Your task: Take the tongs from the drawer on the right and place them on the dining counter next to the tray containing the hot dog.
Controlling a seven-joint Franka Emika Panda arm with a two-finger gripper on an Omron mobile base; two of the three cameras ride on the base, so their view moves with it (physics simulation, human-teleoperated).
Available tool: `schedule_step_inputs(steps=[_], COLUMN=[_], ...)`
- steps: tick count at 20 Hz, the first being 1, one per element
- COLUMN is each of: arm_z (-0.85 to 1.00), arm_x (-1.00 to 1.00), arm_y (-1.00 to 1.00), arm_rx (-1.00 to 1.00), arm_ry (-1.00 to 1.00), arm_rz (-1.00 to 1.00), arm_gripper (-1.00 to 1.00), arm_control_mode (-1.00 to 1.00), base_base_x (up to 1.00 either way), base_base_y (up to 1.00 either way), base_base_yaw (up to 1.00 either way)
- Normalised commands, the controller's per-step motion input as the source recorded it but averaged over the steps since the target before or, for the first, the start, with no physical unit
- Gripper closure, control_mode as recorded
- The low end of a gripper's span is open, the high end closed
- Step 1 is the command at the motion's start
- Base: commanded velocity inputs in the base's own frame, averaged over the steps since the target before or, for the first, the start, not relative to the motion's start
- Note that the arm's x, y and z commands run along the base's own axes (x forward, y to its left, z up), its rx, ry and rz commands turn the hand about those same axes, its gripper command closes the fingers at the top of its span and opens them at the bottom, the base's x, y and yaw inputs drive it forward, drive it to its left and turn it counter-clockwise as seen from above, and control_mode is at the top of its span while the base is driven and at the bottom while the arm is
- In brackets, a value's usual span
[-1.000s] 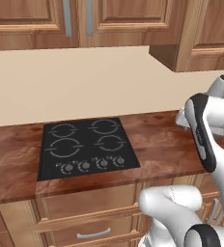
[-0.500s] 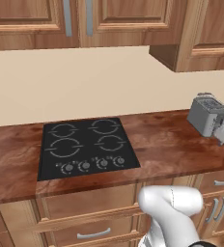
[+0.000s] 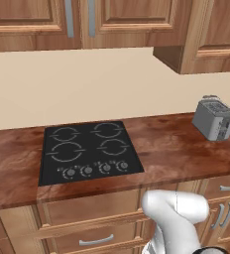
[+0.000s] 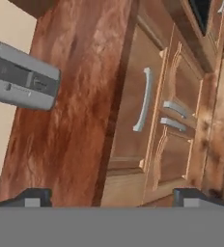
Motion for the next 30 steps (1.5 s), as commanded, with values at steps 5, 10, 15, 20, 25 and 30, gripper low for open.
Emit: schedule_step_inputs(steps=[5,10,15,20,25,30], arm_z=[-0.49,-0.45,-0.44,-0.5,-0.48,-0.44], arm_x=[-0.23,0.02,0.21,0.3,0.4,0.35], arm_y=[-0.65,-0.2,-0.18,-0.34,-0.41,-0.37], arm_rx=[0.27,0.1,0.02,0.0,0.0,0.05], arm_ry=[-0.29,-0.24,-0.14,-0.07,-0.01,0.0], arm_rz=[-0.33,-0.11,0.0,0.0,0.05,0.09], arm_gripper=[-1.0,-1.0,-1.0,-1.0,-1.0,-1.0], arm_control_mode=[-1.0,-1.0,-1.0,-1.0,-1.0,-1.0], base_base_x=[0.0,0.0,0.0,0.0,0.0,0.0], base_base_y=[0.0,0.0,0.0,0.0,0.0,0.0], base_base_yaw=[0.0,0.0,0.0,0.0,0.0,0.0])
